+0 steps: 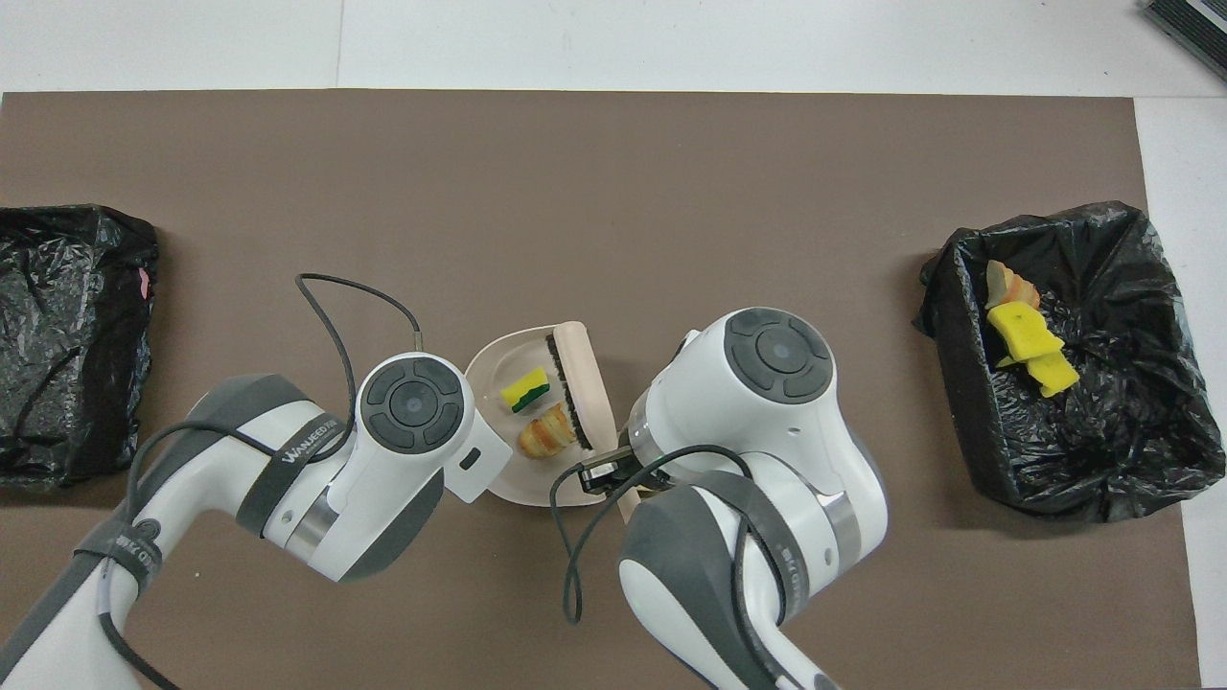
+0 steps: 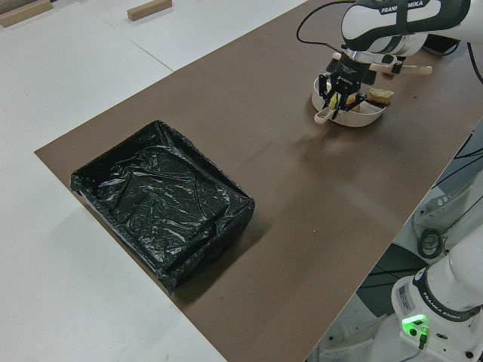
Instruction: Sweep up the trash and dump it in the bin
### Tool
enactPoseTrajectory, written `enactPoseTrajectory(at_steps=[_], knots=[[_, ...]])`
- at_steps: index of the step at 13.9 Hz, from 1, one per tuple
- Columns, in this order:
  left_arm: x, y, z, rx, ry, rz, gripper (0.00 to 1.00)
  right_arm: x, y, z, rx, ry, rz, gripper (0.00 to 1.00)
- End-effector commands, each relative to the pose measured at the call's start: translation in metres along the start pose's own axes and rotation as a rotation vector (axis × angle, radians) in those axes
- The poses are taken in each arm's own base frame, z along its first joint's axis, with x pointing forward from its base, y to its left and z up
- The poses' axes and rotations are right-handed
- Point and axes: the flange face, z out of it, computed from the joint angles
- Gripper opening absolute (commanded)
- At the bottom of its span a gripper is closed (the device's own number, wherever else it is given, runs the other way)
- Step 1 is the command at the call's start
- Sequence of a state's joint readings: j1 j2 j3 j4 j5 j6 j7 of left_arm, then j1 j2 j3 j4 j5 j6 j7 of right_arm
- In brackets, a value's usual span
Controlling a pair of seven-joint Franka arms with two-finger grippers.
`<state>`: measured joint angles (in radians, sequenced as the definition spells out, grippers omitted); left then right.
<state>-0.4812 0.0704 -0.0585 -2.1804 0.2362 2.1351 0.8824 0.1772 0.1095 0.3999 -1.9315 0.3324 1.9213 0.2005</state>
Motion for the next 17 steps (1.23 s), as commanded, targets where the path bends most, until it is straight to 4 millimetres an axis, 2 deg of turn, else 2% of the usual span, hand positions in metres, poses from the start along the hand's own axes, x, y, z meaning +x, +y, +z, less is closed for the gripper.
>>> enactPoseTrajectory(at_steps=[1,2,4,6,7,9,11,13,15,17], knots=[[-0.006,0.01,0.001,0.015,-0.01,0.004,0.0,-0.014,0.039,-0.033,-0.075,-0.009,0.089,0.0],[-0.007,0.01,0.002,0.014,-0.011,0.002,0.0,-0.019,0.049,-0.042,-0.138,-0.001,0.132,0.0],[-0.008,0.011,0.004,0.01,-0.014,0.002,0.0,-0.025,0.07,-0.041,-0.248,0.012,0.256,0.0],[-0.009,0.01,0.003,0.011,-0.012,-0.001,0.0,-0.036,0.108,-0.037,-0.29,0.006,0.361,0.0],[-0.01,0.01,0.003,0.01,-0.013,-0.001,0.0,-0.047,0.128,-0.03,-0.3,0.002,0.405,0.0],[-0.011,0.013,0.006,0.004,-0.017,0.0,0.0,-0.075,0.147,-0.01,-0.326,0.034,0.424,0.0],[-0.012,0.023,0.01,-0.002,-0.022,0.008,0.0,-0.09,0.163,0.004,-0.339,0.027,0.443,0.0],[-0.013,0.025,0.011,-0.003,-0.023,0.009,0.0,-0.093,0.159,0.033,-0.328,0.061,0.453,0.0],[-0.014,0.023,0.01,0.002,-0.018,0.004,0.0,-0.087,0.136,0.06,-0.313,0.06,0.457,0.0],[-0.015,0.022,0.01,0.002,-0.017,0.003,0.0,-0.082,0.103,0.077,-0.281,0.091,0.451,0.0]])
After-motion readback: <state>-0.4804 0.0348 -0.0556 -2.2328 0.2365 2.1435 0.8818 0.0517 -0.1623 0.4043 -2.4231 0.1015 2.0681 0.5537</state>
